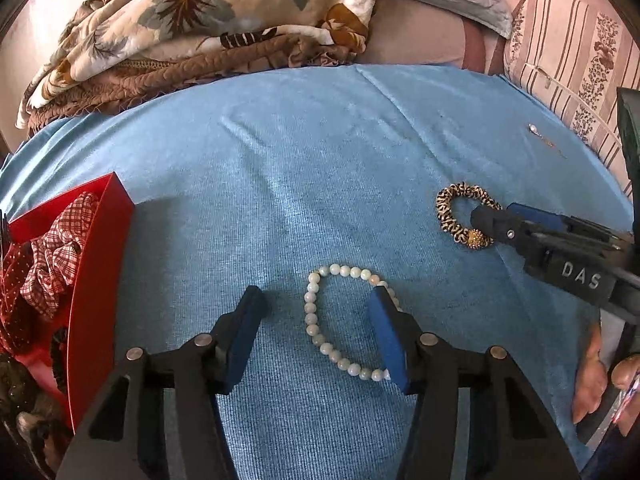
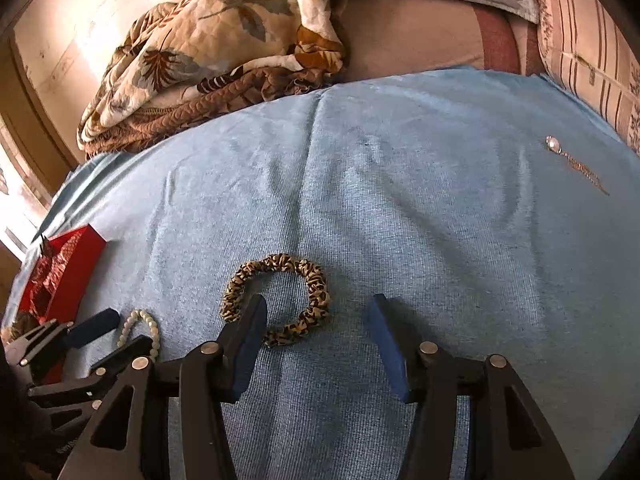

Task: Organize jewelry
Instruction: 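Close the left gripper on the pearl bracelet while the right gripper grasps the leopard-print scrunchie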

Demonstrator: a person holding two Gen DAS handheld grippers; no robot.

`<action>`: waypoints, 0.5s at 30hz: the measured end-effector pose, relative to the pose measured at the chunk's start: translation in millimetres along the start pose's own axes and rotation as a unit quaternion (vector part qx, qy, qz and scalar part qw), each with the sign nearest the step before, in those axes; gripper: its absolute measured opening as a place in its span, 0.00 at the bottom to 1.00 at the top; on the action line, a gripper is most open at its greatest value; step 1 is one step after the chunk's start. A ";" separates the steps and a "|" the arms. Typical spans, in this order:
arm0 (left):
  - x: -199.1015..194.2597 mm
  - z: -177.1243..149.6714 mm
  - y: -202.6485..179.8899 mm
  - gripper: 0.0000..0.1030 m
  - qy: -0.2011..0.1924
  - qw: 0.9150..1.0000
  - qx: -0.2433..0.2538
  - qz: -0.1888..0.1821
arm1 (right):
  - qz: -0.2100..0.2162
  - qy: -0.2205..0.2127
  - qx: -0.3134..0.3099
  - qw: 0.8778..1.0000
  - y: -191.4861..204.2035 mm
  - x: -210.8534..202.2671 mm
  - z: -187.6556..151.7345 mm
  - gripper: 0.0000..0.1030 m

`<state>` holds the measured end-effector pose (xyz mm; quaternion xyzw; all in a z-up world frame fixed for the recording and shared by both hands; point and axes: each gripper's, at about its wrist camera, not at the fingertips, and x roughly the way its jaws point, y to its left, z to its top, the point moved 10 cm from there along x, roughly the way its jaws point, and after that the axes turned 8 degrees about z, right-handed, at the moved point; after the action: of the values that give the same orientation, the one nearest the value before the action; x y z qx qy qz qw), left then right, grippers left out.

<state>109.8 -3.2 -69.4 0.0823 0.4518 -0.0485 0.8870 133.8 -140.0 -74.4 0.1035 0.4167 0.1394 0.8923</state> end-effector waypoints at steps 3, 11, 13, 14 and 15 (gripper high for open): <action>-0.2 -0.8 -1.6 0.52 -0.003 1.000 0.006 0.009 | -0.012 -0.003 -0.006 1.000 0.2 0.2 0.2 0.54; -31.6 -23.9 -26.4 0.05 0.023 0.999 0.029 -0.030 | -0.017 -0.018 0.040 0.999 -15.6 -18.4 -3.2 0.08; -45.8 -27.6 -25.7 0.05 0.014 0.999 0.025 -0.029 | -0.013 -0.022 0.045 0.999 -14.0 -30.0 -9.8 0.08; -53.4 -28.5 -23.8 0.05 0.008 0.999 0.023 -0.029 | -0.008 -0.025 0.048 0.999 -12.5 -37.9 -14.9 0.08; -60.5 -29.5 -21.7 0.05 0.004 0.999 0.018 -0.031 | -0.004 -0.027 0.051 0.998 -11.1 -45.3 -20.0 0.08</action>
<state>47.4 -18.2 -39.6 0.0839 0.4567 -0.0838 0.8817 92.3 -164.3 -58.0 0.1508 0.3992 0.1115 0.8975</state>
